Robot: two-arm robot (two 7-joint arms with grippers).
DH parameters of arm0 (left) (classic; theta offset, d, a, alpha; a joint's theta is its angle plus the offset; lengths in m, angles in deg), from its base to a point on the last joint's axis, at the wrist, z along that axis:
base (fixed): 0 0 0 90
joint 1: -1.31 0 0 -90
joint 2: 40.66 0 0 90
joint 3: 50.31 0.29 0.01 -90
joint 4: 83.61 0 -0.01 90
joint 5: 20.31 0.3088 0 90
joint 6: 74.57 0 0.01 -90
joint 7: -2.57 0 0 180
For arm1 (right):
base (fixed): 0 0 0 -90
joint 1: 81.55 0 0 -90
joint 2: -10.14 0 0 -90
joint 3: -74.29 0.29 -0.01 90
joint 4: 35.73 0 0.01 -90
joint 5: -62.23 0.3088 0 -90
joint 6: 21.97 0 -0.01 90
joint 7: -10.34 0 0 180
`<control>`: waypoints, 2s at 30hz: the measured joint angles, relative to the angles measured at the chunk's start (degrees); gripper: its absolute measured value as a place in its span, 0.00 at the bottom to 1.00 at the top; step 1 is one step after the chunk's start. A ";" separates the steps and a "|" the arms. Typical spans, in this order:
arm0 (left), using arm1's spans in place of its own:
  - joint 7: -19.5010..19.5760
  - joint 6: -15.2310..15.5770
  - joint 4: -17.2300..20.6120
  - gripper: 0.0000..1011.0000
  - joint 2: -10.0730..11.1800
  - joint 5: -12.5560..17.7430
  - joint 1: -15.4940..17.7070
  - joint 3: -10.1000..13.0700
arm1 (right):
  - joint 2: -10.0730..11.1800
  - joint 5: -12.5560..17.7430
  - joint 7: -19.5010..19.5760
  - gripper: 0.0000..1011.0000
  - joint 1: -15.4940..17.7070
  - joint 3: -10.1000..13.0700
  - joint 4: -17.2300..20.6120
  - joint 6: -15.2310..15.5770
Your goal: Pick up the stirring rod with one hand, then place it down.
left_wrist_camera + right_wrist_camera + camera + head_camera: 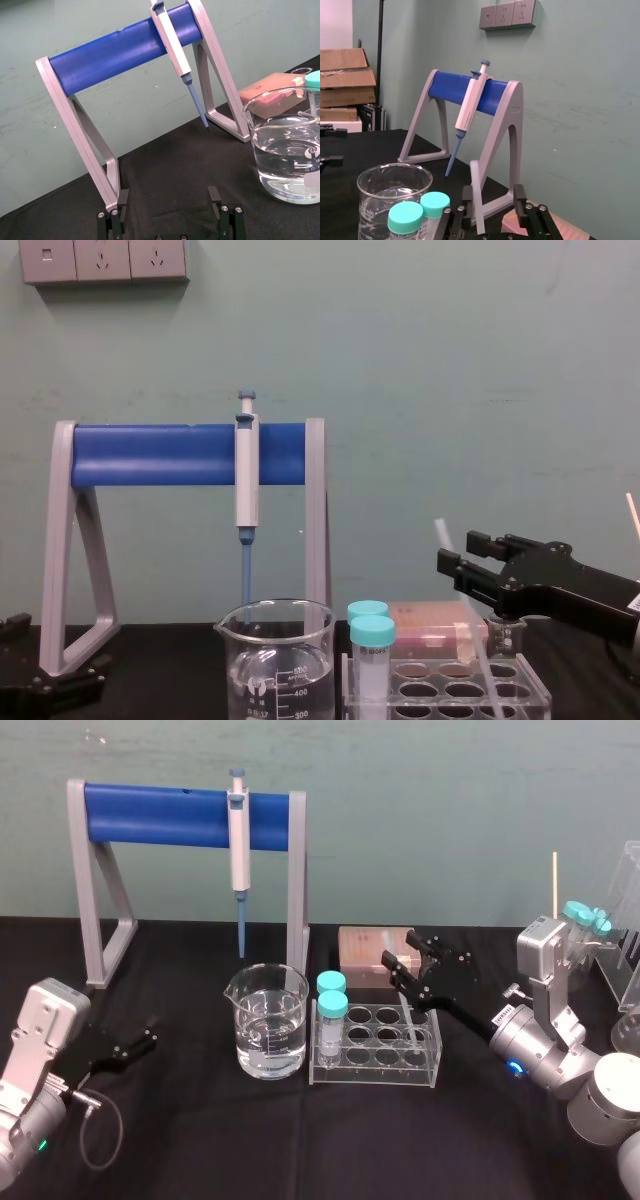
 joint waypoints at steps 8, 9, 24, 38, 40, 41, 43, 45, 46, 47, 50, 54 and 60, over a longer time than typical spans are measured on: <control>0.00 0.00 0.00 0.99 0.00 0.00 0.00 0.00 | 0.00 0.05 -0.03 0.72 0.00 0.00 0.00 -0.01; 0.00 0.00 0.00 0.99 0.00 0.00 0.00 0.00 | 0.00 0.05 -0.03 0.75 0.00 0.00 0.00 -0.01; 0.00 0.00 0.00 0.99 0.00 0.00 0.00 0.00 | 0.04 -0.06 0.00 0.99 0.07 -0.04 0.24 0.03; 0.00 0.00 0.00 0.99 0.00 0.00 0.00 0.00 | 1.76 -2.69 5.66 0.99 5.48 1.50 12.89 -0.45; 0.00 0.00 0.00 0.99 0.00 0.00 0.00 0.00 | 1.93 -2.77 6.37 0.99 6.26 1.86 14.44 -0.24; 0.00 0.00 0.00 0.99 -0.01 0.00 0.00 0.00 | 2.01 -2.83 6.77 0.99 6.70 2.10 15.22 -0.10; 0.00 0.00 0.00 0.99 0.00 0.00 0.00 0.00 | 2.25 -3.03 8.03 0.99 8.11 2.89 17.59 0.57; 0.00 0.00 0.00 0.99 0.00 0.00 0.00 0.00 | 2.35 -3.12 8.92 0.99 8.92 3.37 18.74 1.11; 0.00 0.00 0.00 0.99 0.00 0.00 0.00 0.00 | 2.39 -3.23 9.86 0.99 9.70 3.93 19.90 1.90; 0.00 0.00 0.00 0.99 0.00 0.00 0.00 0.00 | 2.41 -3.37 10.97 0.99 10.53 4.62 20.93 2.90; 0.00 0.00 0.00 0.99 0.00 0.00 0.00 0.00 | 2.27 -3.35 13.38 0.99 12.17 6.11 22.74 5.60; 0.00 0.00 0.00 0.99 0.00 0.00 0.00 0.00 | 1.85 -2.96 16.32 0.99 14.21 8.00 24.70 9.97; 0.00 0.00 0.00 0.99 0.00 0.00 0.00 0.00 | 1.30 -2.10 19.24 0.99 17.12 9.96 27.27 15.95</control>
